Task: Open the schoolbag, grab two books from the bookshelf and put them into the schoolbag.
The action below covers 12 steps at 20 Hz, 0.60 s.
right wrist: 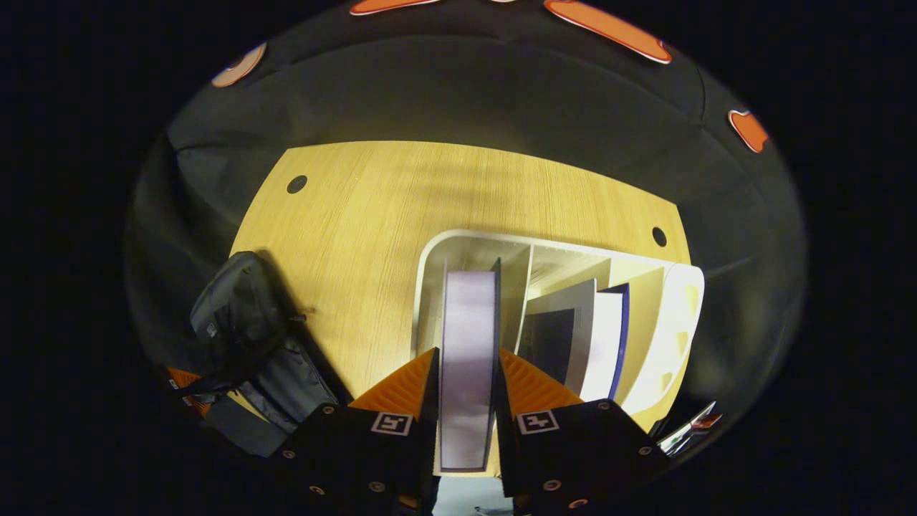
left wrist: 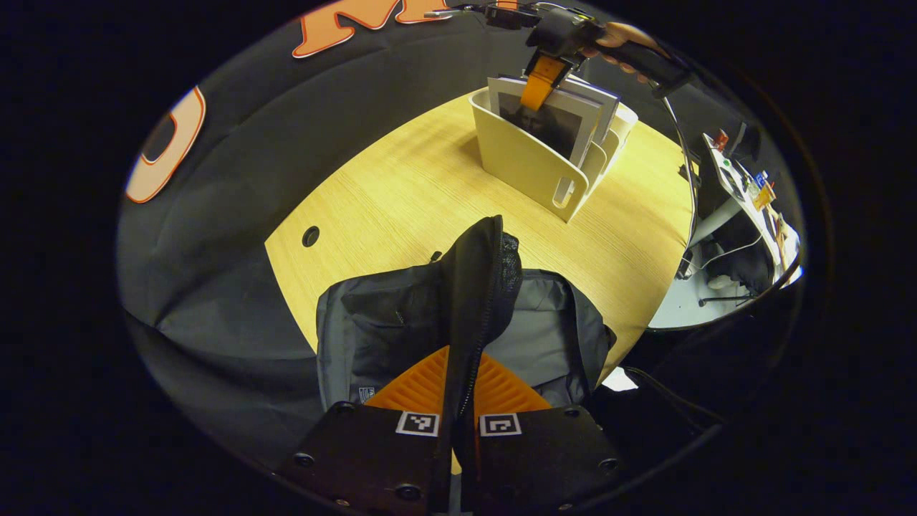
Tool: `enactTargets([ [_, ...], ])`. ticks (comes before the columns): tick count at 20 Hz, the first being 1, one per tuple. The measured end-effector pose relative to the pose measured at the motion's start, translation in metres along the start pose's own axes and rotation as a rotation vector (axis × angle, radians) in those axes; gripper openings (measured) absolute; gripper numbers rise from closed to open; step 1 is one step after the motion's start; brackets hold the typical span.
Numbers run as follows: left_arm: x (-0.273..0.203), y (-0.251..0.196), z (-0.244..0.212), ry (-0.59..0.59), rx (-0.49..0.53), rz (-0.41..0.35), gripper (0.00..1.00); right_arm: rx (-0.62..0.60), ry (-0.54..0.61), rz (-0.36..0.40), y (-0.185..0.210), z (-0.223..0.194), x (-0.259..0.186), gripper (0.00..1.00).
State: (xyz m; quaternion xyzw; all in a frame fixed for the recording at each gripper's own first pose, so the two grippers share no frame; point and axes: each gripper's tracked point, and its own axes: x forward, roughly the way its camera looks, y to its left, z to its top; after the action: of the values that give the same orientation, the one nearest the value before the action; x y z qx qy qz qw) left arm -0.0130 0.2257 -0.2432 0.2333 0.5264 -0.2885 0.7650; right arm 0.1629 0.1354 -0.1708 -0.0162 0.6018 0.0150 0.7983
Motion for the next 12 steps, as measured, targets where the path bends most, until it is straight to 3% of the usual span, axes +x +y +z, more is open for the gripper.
enactTargets([
  [2, 0.003, 0.000, -0.001, -0.004, 0.004, -0.016, 0.07, 0.039, 0.002, 0.000, -0.002, -0.008, -0.003, 0.35],
  [3, 0.004, 0.000, -0.002, -0.007, 0.007, -0.023, 0.07, 0.060, -0.003, 0.004, -0.004, -0.012, -0.006, 0.40],
  [4, 0.005, -0.002, -0.003, -0.010, 0.007, -0.032, 0.07, 0.097, -0.025, 0.010, -0.004, -0.017, -0.014, 0.33],
  [6, 0.007, -0.005, -0.005, -0.019, 0.009, -0.050, 0.07, 0.135, -0.044, 0.025, -0.005, -0.030, -0.027, 0.31],
  [12, 0.011, -0.014, -0.005, -0.028, 0.036, -0.097, 0.07, 0.181, -0.089, 0.055, 0.000, -0.093, -0.069, 0.31],
])
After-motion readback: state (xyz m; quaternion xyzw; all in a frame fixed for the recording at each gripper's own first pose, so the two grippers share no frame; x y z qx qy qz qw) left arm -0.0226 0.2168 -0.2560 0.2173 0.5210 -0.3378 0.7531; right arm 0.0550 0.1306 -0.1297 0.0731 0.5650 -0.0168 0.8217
